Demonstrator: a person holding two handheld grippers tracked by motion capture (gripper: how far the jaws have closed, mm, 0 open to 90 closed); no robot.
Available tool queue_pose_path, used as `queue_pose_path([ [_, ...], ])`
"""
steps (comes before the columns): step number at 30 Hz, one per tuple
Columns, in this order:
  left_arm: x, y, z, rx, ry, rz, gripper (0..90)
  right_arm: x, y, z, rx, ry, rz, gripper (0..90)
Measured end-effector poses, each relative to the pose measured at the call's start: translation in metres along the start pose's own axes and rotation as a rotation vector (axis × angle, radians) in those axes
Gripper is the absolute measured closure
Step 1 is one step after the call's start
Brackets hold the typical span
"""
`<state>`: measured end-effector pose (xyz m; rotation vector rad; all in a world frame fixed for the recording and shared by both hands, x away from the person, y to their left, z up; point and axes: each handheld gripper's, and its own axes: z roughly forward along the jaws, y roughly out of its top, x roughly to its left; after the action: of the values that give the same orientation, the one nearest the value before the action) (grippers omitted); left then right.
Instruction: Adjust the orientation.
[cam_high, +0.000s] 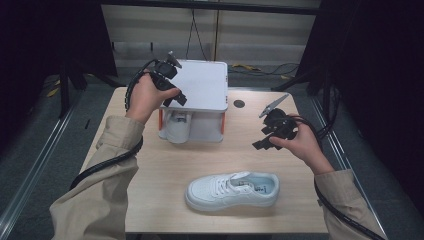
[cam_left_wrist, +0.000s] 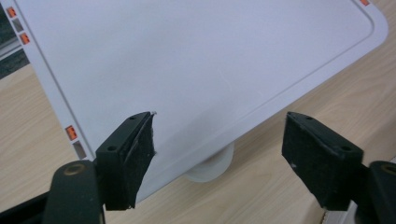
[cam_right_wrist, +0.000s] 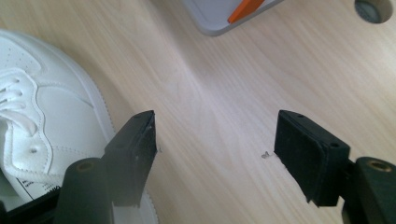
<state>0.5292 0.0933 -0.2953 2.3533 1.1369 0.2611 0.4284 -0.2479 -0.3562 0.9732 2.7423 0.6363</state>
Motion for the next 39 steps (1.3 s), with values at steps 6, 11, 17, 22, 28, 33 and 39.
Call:
queue_pose_path([
  [6,0.002,0.002,0.008,-0.021,-0.002,-0.016,25.7,0.006,-0.006,0.008,0.016,0.031,-0.03,29.6],
  [11,0.007,0.0,0.018,0.005,0.009,-0.04,25.2,0.015,-0.009,0.008,0.045,0.035,-0.088,29.5],
  [17,0.005,-0.003,0.027,0.023,-0.005,-0.053,24.0,0.021,-0.017,0.013,0.081,0.061,-0.115,29.4],
  [22,0.004,-0.003,0.028,0.019,-0.003,-0.058,23.0,0.024,-0.018,0.017,0.095,0.067,-0.126,29.4],
  [28,0.004,-0.005,0.025,-0.002,-0.001,-0.069,25.8,0.029,-0.015,0.016,0.074,0.075,-0.14,29.2],
  [33,0.008,-0.003,0.026,0.012,-0.003,-0.078,24.8,0.032,-0.017,0.018,0.077,0.084,-0.15,29.1],
  [39,0.014,-0.001,0.03,-0.01,0.002,-0.114,23.9,0.031,-0.018,0.018,0.069,0.09,-0.163,29.1],
])
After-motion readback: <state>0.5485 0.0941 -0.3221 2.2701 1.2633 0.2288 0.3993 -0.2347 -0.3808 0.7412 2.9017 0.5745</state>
